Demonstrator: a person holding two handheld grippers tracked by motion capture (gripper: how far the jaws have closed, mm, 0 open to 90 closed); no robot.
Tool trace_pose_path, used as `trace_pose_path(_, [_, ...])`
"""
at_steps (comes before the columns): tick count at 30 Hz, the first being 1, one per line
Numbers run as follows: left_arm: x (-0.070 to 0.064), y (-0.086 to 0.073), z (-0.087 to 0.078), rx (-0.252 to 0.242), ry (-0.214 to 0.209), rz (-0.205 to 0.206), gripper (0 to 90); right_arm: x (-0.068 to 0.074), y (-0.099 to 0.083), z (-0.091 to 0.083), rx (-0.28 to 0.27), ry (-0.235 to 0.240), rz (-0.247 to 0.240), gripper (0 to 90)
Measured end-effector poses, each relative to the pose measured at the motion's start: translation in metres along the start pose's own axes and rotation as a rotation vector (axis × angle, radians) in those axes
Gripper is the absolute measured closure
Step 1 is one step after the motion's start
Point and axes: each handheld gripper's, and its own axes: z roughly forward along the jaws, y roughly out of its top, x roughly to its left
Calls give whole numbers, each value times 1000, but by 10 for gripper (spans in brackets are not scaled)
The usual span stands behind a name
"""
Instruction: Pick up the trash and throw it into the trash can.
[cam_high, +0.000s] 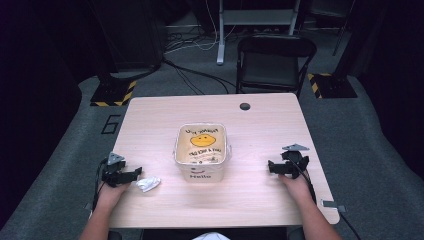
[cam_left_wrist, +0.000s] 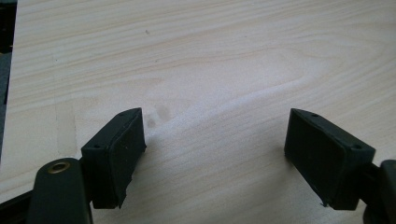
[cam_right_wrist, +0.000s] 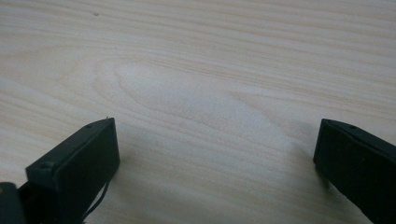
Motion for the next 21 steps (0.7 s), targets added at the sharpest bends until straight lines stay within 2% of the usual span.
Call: trace_pose_path(21, [0, 0, 1, 2, -8, 2, 177, 0, 0, 0, 0, 2, 0, 0])
